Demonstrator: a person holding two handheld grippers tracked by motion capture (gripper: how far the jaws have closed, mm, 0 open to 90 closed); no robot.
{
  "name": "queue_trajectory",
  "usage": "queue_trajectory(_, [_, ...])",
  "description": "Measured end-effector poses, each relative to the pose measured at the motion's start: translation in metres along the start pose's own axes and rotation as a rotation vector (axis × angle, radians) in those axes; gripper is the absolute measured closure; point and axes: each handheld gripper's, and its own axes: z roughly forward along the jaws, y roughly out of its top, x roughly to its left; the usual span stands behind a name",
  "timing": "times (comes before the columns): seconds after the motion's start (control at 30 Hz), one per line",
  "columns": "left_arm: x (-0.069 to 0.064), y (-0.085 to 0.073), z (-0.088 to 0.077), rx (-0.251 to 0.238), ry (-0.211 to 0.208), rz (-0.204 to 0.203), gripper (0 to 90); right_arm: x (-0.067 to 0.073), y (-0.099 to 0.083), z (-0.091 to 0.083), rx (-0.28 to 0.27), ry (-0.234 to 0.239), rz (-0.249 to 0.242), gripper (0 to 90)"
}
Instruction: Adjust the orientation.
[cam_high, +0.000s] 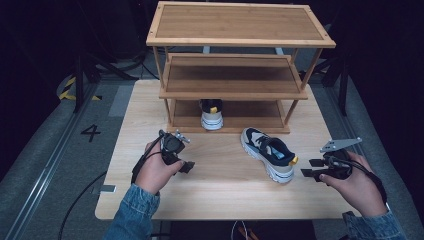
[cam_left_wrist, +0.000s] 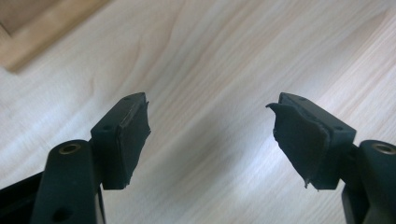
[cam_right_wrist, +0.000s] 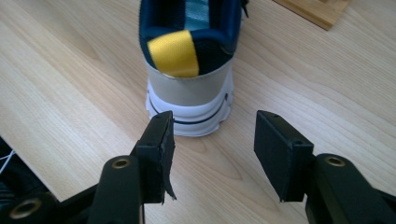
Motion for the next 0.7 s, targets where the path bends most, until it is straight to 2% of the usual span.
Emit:
queue_trajectory(0.2, [0.002,-0.003,0.001,0.029,0.015,0.005,27.2,0.01,0.006,0.007,-0.017,0.021,-0.024,50.3])
queue_trajectory(0.3, [0.003,-0.005,-0.003,0.01,0.019,-0.005,27.2,0.012,0.011,0.008,-0.045,0.026,-0.03,53.0])
queue_trajectory(0.43, [0.003,-0.007,-0.006,0.014,0.023,-0.004,27.3,0.014,0.017,0.01,-0.078,0.015,-0.016,58.0])
queue_trajectory(0.53, [0.002,-0.009,-0.006,0.01,0.02,-0.006,27.3,0.015,0.018,0.014,-0.079,0.016,-0.022,65.0])
queue_trajectory(0.63, [0.002,-0.01,-0.007,0.007,0.015,-0.007,27.4,0.017,0.02,0.011,-0.084,-0.006,-0.036,73.5])
queue_trajectory(0.7, [0.002,-0.011,-0.007,0.01,0.016,-0.006,27.5,0.018,0.022,0.01,-0.072,-0.008,-0.045,81.7])
